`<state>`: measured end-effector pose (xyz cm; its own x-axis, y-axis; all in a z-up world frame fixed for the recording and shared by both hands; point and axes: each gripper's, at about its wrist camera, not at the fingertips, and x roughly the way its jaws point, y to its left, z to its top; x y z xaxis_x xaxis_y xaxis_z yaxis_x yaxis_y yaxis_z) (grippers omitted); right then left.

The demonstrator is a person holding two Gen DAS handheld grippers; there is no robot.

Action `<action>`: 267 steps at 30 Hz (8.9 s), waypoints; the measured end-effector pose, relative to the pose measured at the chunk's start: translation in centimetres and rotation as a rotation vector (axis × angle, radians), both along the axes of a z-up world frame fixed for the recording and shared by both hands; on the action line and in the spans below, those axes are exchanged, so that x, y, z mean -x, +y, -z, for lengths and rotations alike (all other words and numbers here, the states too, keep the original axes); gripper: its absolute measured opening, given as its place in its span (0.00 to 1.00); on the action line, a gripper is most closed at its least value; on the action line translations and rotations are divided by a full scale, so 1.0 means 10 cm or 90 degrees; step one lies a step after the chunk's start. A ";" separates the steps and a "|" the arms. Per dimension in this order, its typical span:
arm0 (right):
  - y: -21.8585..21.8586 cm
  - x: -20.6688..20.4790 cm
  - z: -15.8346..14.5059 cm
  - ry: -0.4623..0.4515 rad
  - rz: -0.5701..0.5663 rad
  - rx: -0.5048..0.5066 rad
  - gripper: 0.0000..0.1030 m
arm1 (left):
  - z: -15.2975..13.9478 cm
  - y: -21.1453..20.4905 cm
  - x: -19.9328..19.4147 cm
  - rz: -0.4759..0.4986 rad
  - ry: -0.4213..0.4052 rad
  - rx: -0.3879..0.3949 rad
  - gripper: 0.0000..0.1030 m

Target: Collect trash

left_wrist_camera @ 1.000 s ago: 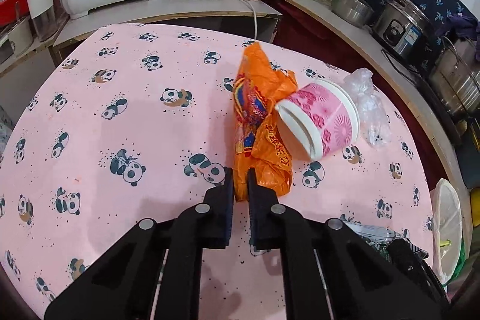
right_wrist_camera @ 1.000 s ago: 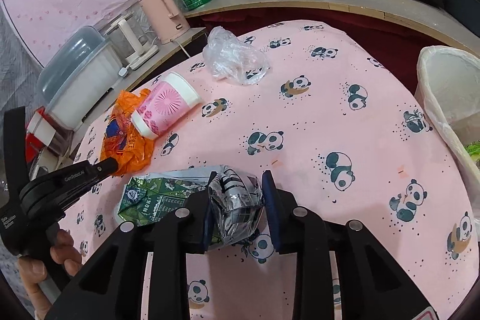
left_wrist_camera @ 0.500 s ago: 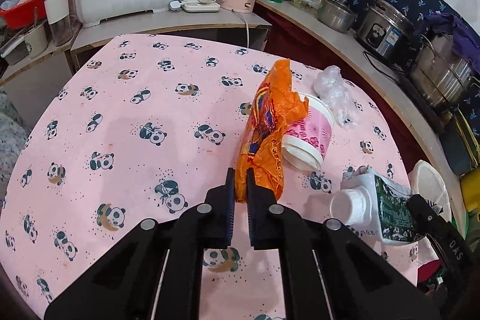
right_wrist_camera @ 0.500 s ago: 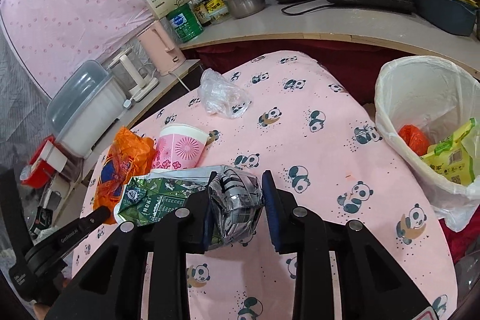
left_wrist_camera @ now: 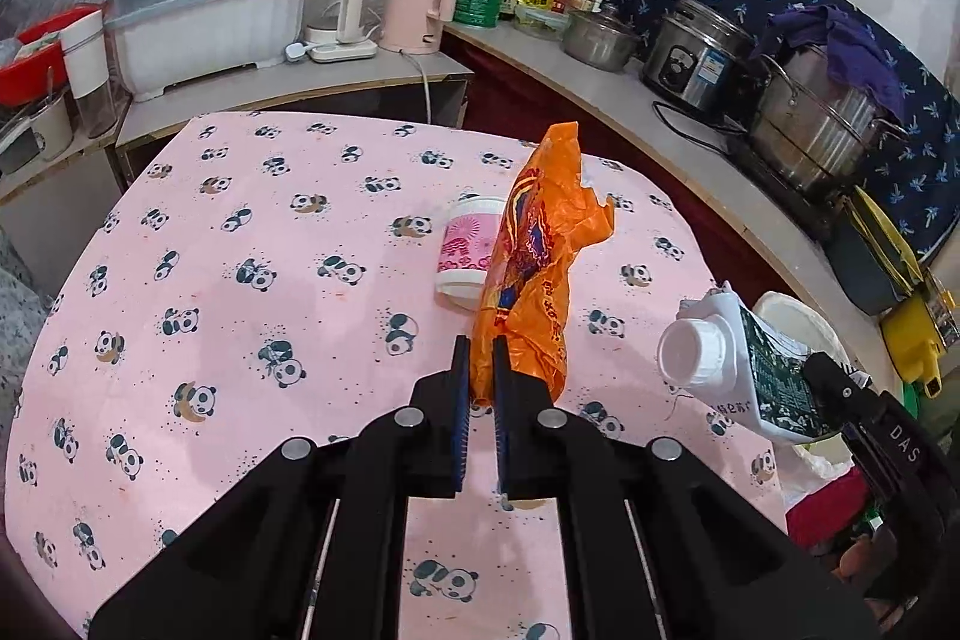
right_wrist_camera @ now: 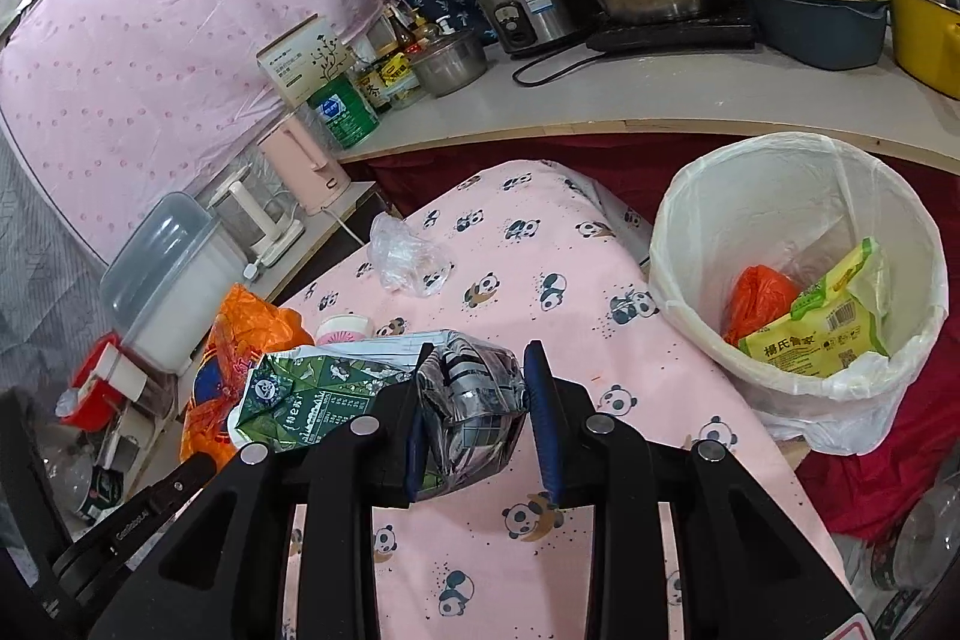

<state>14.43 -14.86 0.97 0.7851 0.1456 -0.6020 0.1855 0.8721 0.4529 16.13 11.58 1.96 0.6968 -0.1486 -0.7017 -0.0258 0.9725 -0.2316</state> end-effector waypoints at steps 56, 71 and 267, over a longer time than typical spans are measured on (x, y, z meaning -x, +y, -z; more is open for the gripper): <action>-2.28 0.18 0.43 0.021 0.320 -0.045 0.39 | 0.35 -2.61 -0.50 0.261 0.011 -0.057 0.48; -1.75 0.05 0.27 0.018 0.234 -0.008 0.55 | 0.37 -1.92 -0.47 0.169 0.010 -0.044 0.66; -0.98 1.09 -0.17 0.088 0.132 0.245 0.82 | 0.03 -1.91 0.52 0.199 -0.059 -0.141 0.87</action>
<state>3.51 -24.61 2.71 0.6830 -0.2605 -0.6824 0.4098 0.9100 0.0628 10.89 -7.50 1.68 0.7038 -0.2154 -0.6769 0.2909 0.9568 -0.0020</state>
